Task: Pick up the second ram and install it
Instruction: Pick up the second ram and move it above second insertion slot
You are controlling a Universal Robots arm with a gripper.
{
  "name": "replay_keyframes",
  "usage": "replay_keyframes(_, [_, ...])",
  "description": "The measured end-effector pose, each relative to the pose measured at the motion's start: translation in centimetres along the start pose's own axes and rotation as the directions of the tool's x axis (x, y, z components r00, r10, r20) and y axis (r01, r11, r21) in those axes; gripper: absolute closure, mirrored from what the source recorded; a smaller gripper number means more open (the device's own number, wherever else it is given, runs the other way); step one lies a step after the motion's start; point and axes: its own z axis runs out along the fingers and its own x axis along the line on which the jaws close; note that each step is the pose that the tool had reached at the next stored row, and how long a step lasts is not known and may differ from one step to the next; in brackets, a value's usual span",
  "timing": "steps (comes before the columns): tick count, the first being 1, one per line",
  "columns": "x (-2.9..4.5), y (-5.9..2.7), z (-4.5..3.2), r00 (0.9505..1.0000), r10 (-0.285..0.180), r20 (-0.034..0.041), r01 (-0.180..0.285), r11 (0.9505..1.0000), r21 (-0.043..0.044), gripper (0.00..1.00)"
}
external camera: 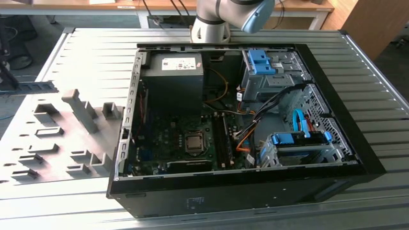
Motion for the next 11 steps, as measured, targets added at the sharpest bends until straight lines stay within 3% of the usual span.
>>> replay_keyframes(11, [-2.52,-1.90,0.03,1.0000,0.000,-0.0001,0.000,1.0000,0.0000,0.86])
